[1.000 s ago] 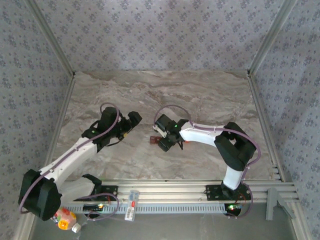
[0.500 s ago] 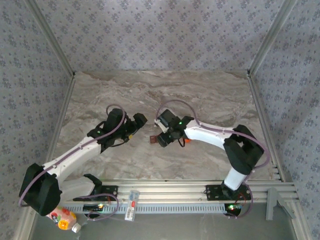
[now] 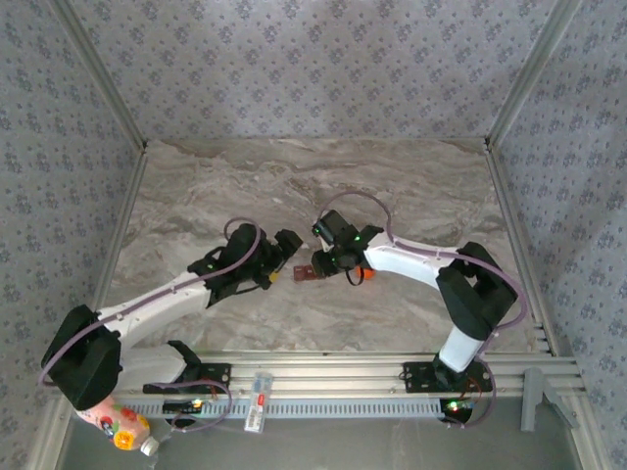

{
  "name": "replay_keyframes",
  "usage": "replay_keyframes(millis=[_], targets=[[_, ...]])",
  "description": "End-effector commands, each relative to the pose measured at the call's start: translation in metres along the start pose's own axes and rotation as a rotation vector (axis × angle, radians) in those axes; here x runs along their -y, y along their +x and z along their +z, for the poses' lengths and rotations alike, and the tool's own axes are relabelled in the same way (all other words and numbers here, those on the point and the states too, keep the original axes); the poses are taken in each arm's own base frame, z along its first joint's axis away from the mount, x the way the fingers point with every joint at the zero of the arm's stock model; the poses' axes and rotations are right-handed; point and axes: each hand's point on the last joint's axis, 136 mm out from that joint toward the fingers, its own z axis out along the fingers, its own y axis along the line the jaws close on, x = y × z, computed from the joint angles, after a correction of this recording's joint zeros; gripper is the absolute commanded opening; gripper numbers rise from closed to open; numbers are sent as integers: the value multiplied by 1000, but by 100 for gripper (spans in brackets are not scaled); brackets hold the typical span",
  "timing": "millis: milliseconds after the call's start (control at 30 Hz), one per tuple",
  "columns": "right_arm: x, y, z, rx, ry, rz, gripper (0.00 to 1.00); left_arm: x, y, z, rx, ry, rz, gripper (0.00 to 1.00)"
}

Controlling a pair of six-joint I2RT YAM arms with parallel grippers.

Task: Sort the pills into containers

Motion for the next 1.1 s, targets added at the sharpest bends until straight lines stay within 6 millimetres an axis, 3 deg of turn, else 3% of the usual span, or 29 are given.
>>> replay_keyframes(millis=[0,267,633,1067], targets=[[8,4,9,-6,23,48,38,7,2,5,21,27,-49,100],[15,12,22,-15,33,70,36,4,17,24,-18,20,-63,100],[19,16,28,-16,37,76,35,-2,17,38,-13,3,-74,100],[22,22,33,-26,42,75,35,12,14,55,-7,33,-80,100]])
